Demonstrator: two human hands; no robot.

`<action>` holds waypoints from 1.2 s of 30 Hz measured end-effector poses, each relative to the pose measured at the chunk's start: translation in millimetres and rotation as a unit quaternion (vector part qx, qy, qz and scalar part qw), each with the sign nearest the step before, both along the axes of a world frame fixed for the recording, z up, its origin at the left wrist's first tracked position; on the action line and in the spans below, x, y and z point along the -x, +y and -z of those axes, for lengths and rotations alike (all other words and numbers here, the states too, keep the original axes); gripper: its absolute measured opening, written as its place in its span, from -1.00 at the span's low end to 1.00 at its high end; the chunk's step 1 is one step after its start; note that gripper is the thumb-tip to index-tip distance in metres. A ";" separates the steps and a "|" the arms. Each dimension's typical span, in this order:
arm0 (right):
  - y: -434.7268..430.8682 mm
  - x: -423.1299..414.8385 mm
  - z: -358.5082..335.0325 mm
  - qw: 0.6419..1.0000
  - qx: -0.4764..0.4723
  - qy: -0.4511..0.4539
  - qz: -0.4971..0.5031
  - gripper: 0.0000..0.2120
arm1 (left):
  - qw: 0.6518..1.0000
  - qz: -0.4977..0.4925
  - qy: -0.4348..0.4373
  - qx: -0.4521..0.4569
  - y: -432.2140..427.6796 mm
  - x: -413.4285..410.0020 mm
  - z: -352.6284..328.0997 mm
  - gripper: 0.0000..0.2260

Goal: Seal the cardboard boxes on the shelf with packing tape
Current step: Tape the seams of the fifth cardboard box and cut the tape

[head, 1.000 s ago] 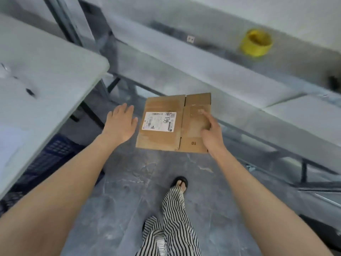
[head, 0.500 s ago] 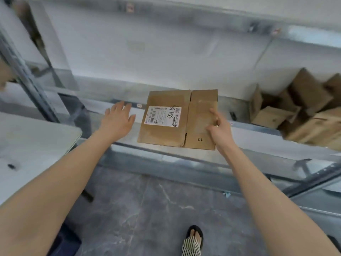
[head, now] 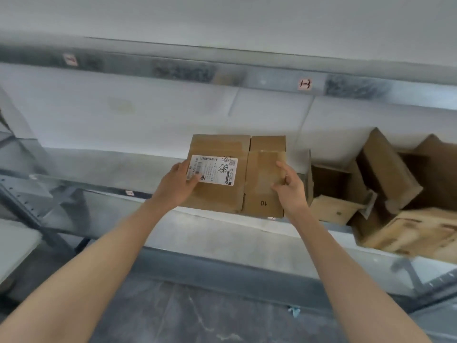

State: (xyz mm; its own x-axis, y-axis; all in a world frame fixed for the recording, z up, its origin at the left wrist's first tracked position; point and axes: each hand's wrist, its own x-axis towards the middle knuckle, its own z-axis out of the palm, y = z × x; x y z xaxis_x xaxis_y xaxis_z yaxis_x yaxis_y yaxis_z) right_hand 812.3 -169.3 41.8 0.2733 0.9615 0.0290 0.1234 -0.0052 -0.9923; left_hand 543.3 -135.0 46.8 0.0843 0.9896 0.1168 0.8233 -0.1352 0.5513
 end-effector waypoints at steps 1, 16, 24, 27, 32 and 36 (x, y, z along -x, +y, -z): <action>8.8 -8.4 0.6 1.000 0.003 -0.004 -0.004 -0.44 | 0.999 -0.008 -0.037 0.014 10.1 -10.4 0.5 -0.56; 62.4 -43.7 6.6 0.993 0.018 -0.088 -0.074 -0.38 | 0.950 0.006 -0.310 0.049 71.3 -78.2 7.3 -0.05; 65.8 -17.7 21.1 0.998 0.042 -0.046 -0.022 -0.52 | 0.967 -0.011 -0.241 0.083 73.3 -70.7 35.9 0.19; 64.1 -12.2 22.8 0.998 0.061 -0.031 0.000 -0.62 | 0.961 -0.006 -0.260 0.089 71.5 -64.5 43.2 0.10; 57.8 -5.8 20.6 0.998 0.059 0.000 -0.012 -0.78 | 0.959 -0.006 -0.269 0.084 71.3 -63.5 39.7 0.04; 57.3 -0.6 17.8 0.994 0.082 0.079 0.005 -0.79 | 0.954 -0.005 -0.288 0.080 72.8 -67.3 41.9 -0.04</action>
